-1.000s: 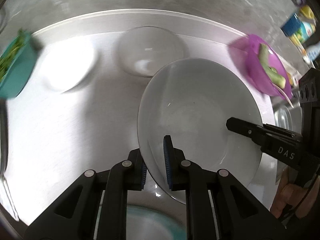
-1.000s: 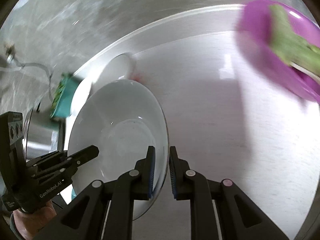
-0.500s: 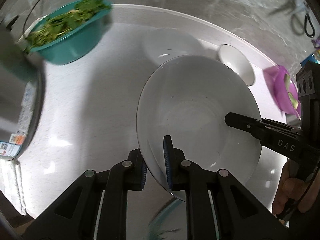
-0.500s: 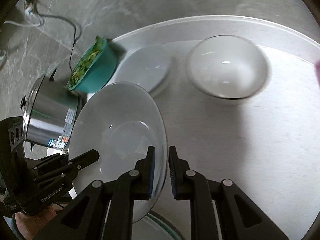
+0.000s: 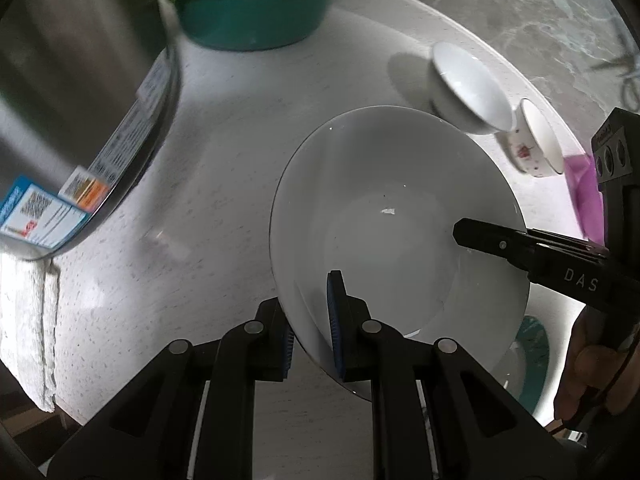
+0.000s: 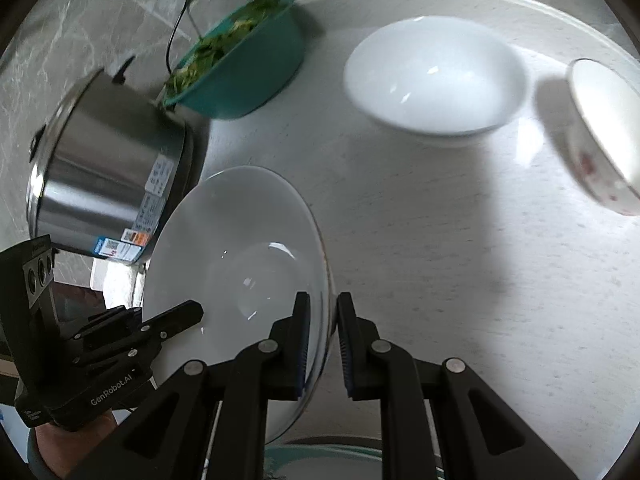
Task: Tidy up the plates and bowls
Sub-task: 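Carry the white bowl with both tools and lower it onto the plate stack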
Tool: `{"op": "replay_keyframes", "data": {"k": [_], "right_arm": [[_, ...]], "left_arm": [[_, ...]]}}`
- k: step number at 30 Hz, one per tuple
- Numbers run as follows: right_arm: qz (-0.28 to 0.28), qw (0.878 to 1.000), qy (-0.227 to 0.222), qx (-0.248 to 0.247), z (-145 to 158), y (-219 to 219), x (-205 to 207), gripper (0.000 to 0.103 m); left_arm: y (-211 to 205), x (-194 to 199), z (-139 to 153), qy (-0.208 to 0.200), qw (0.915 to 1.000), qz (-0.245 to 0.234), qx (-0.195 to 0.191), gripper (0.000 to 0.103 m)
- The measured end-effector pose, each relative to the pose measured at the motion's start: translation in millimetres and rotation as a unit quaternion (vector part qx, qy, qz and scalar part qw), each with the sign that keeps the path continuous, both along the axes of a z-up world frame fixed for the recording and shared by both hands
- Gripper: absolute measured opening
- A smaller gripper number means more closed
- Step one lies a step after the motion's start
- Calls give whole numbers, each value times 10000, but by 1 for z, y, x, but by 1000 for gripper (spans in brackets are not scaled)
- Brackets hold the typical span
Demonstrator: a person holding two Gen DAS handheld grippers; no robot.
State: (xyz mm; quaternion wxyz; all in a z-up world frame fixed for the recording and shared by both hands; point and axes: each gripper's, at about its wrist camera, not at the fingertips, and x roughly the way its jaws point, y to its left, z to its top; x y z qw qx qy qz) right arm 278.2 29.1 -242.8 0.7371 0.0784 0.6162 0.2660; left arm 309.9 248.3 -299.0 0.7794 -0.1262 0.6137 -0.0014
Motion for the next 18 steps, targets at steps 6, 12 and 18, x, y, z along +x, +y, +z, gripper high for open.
{"op": "replay_keyframes", "data": {"k": [6, 12, 18], "right_arm": [[141, 9998, 104, -50, -12, 16, -2, 16], [190, 9997, 150, -75, -20, 23, -5, 16], [195, 9997, 134, -115, -23, 25, -6, 17]], "left_arm": [[28, -20, -4, 34, 9999, 99, 11, 13], [27, -37, -11, 72, 9999, 150, 9, 13], [28, -41, -17, 86, 9998, 187, -14, 13]]}}
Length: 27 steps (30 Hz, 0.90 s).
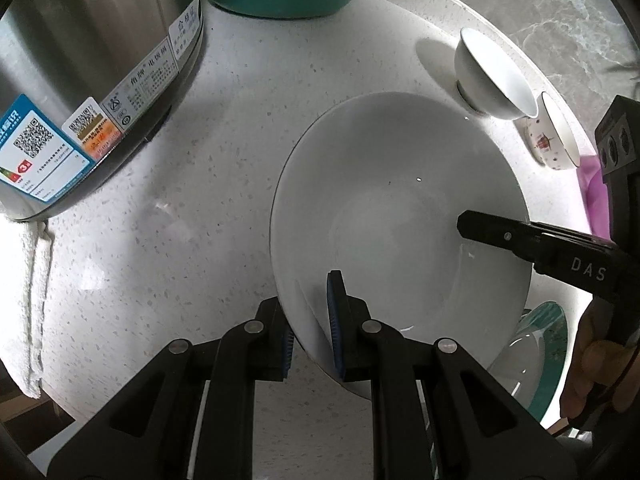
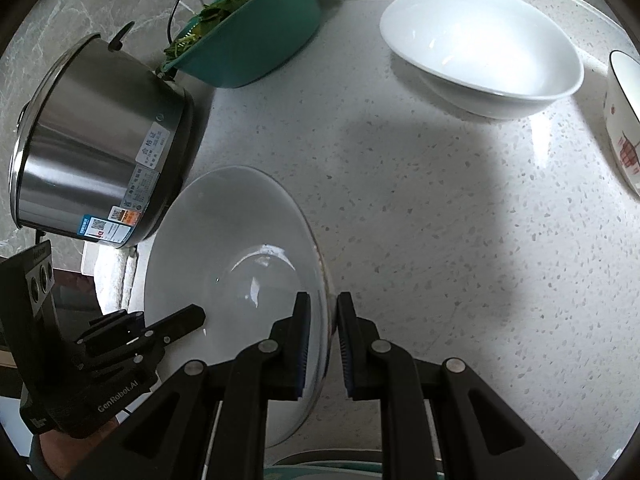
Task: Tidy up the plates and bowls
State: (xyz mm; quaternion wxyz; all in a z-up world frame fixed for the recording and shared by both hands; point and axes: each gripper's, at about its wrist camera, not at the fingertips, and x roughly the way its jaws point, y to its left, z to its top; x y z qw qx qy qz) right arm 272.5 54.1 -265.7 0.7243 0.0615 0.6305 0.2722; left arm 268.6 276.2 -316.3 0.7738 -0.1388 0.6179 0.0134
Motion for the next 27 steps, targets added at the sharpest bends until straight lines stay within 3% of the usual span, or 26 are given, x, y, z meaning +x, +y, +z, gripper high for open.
{"op": "replay_keyframes", "data": {"k": [5, 6, 8, 9, 10, 11, 13, 17, 21, 27], "right_arm": [[-24, 10000, 68, 57, -3, -1, 0, 22], [-23, 10000, 40, 71, -1, -2, -1, 24], [-67, 9998, -48, 156, 8, -9, 0, 32], [-117, 9997, -120, 191, 14, -14, 0, 45], [-177, 9995, -168, 200, 20, -20, 1, 51], [-265, 9991, -208, 250, 26, -28, 4, 57], [-528, 9974, -336, 355, 41, -49, 14, 59], [-1135, 9919, -391, 415, 58, -91, 52, 63], [-1474, 9877, -396, 339, 67, -113, 88, 63], [-1772, 9837, 24, 311, 48, -115, 112, 61]], "left_arm": [[5, -6, 5, -30, 9999, 117, -64, 15], [7, -10, 11, -32, 9999, 128, -41, 20], [8, -9, 27, -128, 9999, 90, 40, 41], [9, -7, 41, -241, 9996, 67, 101, 66], [9, -4, 52, -333, 9994, 25, 125, 79], [8, 3, 66, -454, 9988, -73, 144, 82], [2, 22, 86, -631, 9975, -281, 167, 91], [-24, 83, 105, -809, 9920, -922, 315, 92], [-56, 151, 90, -606, 9866, -1486, 285, 92], [-74, 205, 58, -326, 9845, -1697, 311, 92]]}}
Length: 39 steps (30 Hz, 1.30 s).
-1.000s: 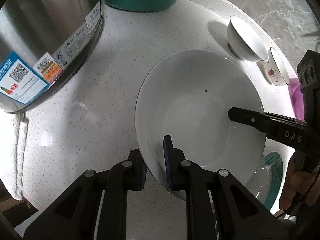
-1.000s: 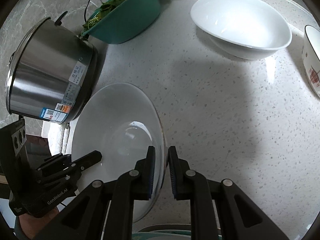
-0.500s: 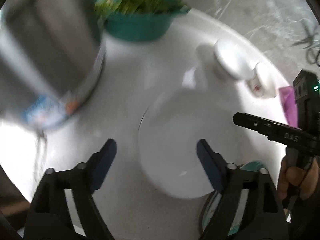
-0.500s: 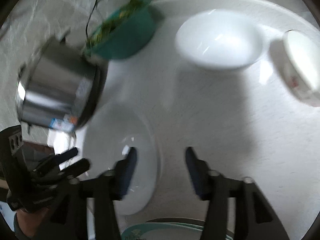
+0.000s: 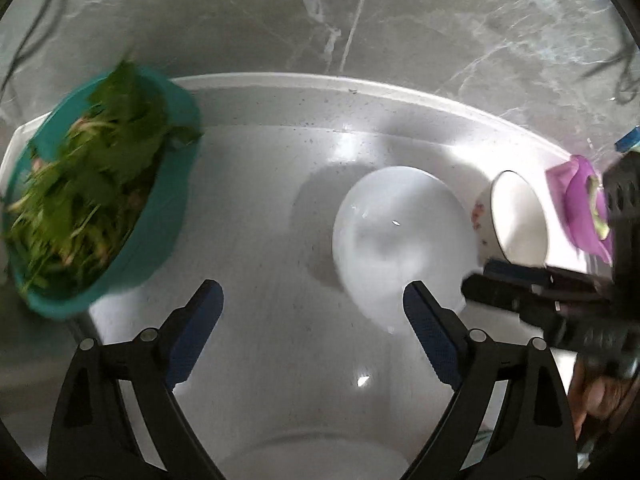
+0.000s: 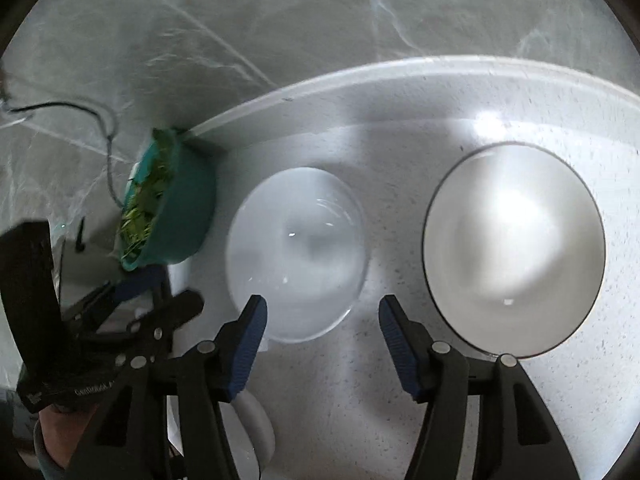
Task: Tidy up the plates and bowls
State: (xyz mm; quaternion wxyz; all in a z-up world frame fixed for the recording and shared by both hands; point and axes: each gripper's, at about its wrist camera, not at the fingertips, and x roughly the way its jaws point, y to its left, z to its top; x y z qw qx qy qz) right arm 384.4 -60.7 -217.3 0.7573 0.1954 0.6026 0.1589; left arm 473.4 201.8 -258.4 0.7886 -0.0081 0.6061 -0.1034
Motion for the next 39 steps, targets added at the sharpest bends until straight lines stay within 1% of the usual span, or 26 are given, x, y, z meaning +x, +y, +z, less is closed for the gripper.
{"op": "replay_keyframes", "data": {"k": [3, 5, 7, 8, 9, 10, 11, 12, 13, 14, 16, 17, 18, 19, 21, 22, 23, 24, 30, 35, 39], "right_arm": [[-98, 9998, 186, -55, -10, 1, 1, 61], [-210, 9993, 309, -91, -18, 1, 5, 61], [-297, 9988, 367, -108, -23, 1, 10, 60], [-343, 9986, 392, -95, -25, 1, 12, 59], [-353, 9986, 368, -126, -24, 1, 13, 58], [-334, 9987, 340, -158, -23, 5, 16, 57], [-297, 9989, 323, -185, -23, 10, 19, 57], [-275, 9989, 318, -200, -22, 14, 22, 56], [-256, 9989, 316, -222, -23, 16, 23, 54], [-232, 9990, 297, -248, -23, 19, 25, 50], [-203, 9987, 276, -381, -25, 24, 27, 48], [-186, 9987, 237, -407, -25, 26, 28, 45], [-158, 9985, 239, -463, -26, 29, 30, 39], [-154, 9983, 247, -510, -27, 30, 32, 36], [-100, 9974, 184, -696, -28, 32, 34, 20], [-78, 9969, 190, -761, -30, 33, 35, 18], [-77, 9966, 213, -794, -33, 34, 36, 12], [-64, 9963, 244, -819, -37, 34, 37, 11], [9, 9961, 69, -879, -39, 40, 37, 11], [-1, 9968, -28, -796, -38, 39, 31, 11], [23, 9970, -156, -763, -26, 34, 24, 11]], "left_arm": [[-3, 15, -13, 121, 9998, -117, 111, 92], [-3, 28, -24, 209, 9995, -183, 126, 90], [-2, 32, -31, 274, 9992, -242, 155, 89], [-2, 34, -36, 315, 9990, -282, 153, 88], [-2, 37, -41, 374, 9987, -320, 154, 83], [-6, 40, -46, 413, 9984, -332, 174, 74], [-7, 42, -50, 435, 9983, -343, 180, 69], [-8, 44, -52, 448, 9981, -373, 187, 61], [-7, 46, -54, 454, 9981, -386, 179, 57], [-7, 47, -55, 466, 9979, -410, 159, 54], [-8, 48, -58, 497, 9975, -472, 173, 46], [-8, 48, -61, 506, 9974, -495, 162, 44], [-10, 47, -62, 498, 9973, -528, 118, 38], [-11, 46, -62, 487, 9972, -565, 89, 31], [-17, 44, -65, 445, 9965, -693, 112, 26], [-20, 43, -65, 422, 9963, -737, 127, 23], [-23, 42, -65, 399, 9960, -783, 133, 21], [-24, 43, -65, 373, 9960, -794, 168, 20], [-24, 43, -63, 296, 9962, -803, 160, 18], [-15, 37, -47, 241, 9967, -762, 146, 18], [-13, 29, -30, 139, 9971, -741, 139, 17]]}}
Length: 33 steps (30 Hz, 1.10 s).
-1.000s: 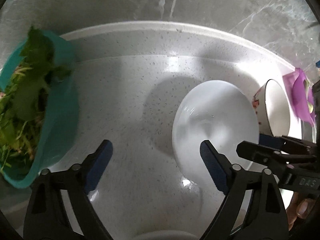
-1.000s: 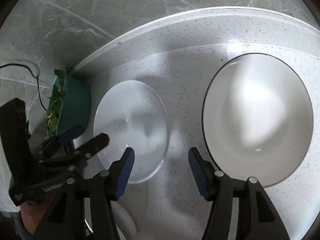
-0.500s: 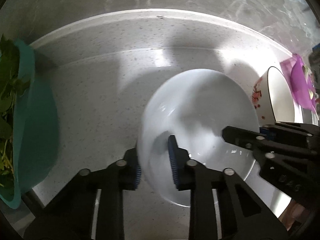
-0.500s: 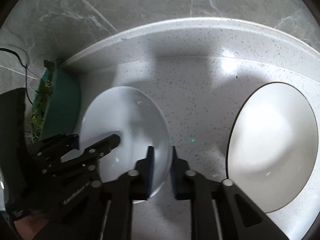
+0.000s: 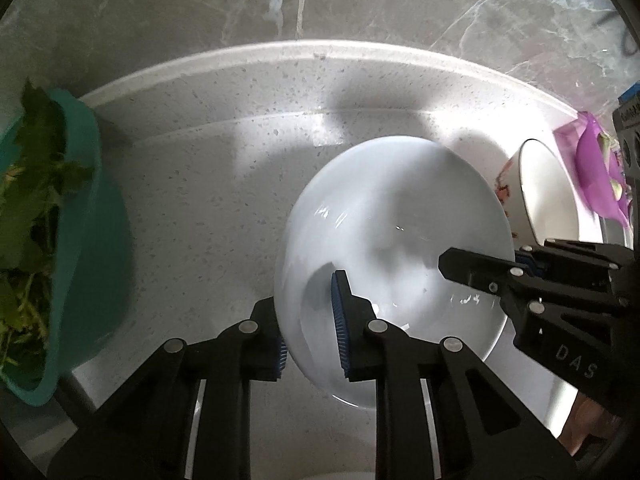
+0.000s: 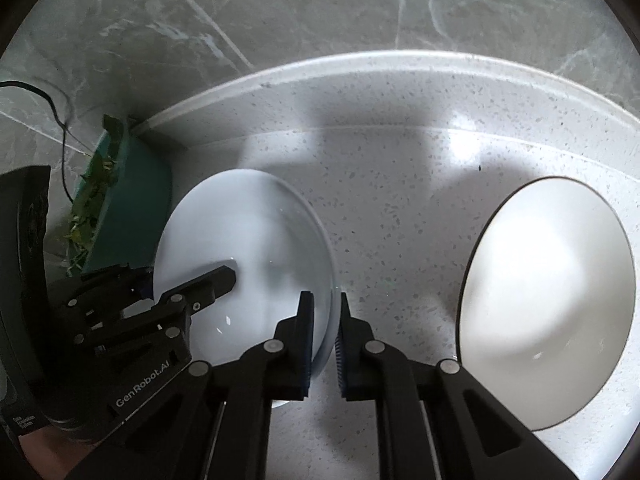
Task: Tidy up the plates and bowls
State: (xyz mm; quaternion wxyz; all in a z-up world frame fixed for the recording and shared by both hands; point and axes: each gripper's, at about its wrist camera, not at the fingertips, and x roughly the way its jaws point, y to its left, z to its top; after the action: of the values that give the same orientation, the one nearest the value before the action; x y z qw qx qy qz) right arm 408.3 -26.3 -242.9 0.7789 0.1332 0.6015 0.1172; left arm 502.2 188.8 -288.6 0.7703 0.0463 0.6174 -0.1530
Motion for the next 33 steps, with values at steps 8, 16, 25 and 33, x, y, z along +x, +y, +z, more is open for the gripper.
{"op": "replay_keyframes", "data": {"k": [8, 16, 25, 33], "right_arm": [[346, 9987, -315, 200, 40, 6, -19, 12], [1122, 9911, -538, 483, 73, 36, -62, 12], [1907, 9797, -160, 595, 52, 75, -117, 12], [2167, 9755, 123, 362, 28, 91, -139, 12]], "left_arm": [[14, -38, 44, -308, 9992, 236, -93, 17], [46, -115, 75, -486, 9960, 752, -81, 17], [80, -205, 49, -63, 9909, 1342, -123, 17], [79, -232, 22, 63, 9884, 1512, -87, 17]]}}
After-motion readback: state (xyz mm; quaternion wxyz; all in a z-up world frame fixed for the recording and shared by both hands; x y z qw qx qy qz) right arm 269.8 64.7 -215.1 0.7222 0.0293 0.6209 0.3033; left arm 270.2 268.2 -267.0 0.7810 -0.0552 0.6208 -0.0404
